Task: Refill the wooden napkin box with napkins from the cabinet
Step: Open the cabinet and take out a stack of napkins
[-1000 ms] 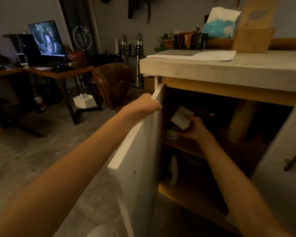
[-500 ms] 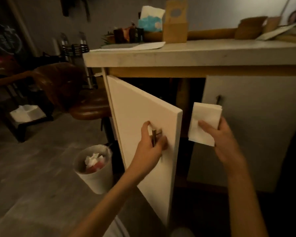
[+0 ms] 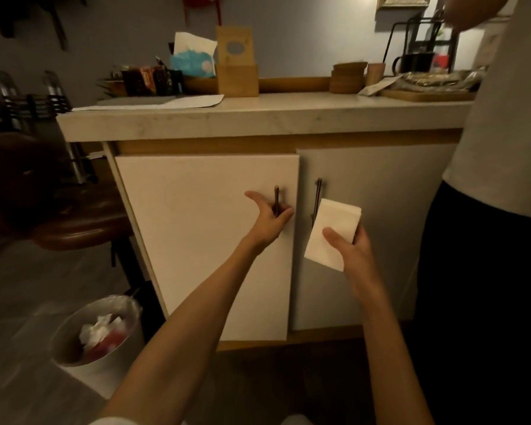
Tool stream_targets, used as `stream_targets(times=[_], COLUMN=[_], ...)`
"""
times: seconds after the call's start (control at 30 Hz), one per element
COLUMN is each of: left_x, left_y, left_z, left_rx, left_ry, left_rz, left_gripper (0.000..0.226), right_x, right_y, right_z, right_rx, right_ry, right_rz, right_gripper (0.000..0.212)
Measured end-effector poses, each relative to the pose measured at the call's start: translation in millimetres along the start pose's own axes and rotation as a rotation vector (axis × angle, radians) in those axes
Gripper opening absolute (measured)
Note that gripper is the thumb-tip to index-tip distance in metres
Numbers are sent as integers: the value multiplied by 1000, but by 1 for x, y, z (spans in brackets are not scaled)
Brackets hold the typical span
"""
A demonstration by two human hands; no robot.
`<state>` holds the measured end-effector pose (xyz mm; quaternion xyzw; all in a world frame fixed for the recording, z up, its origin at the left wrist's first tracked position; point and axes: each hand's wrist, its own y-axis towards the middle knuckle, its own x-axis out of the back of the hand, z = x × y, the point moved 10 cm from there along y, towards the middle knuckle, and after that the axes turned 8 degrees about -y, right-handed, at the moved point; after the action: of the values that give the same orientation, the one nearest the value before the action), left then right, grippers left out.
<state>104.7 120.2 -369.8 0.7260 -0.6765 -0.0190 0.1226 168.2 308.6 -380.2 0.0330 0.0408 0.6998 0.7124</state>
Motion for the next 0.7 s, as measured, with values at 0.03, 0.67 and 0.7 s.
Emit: stream_targets(times=[0.03,0.67,0.7], left_x=[1,170,175], left_y=[3,-95,-99], left_z=[3,-54,-74], left_rx=[15,267,295], left_ry=[-2,-425,-502], left_rz=[26,-192,-190], left_gripper=[111,60,64], right_x=[3,-213,-228], right_y=[2,-25,-28], right_z=[-5,85,99], right_rx=[-17,-410,-457], right_ry=[3,480,530], right_rz=[-3,308,311], right_gripper=[54,58,56])
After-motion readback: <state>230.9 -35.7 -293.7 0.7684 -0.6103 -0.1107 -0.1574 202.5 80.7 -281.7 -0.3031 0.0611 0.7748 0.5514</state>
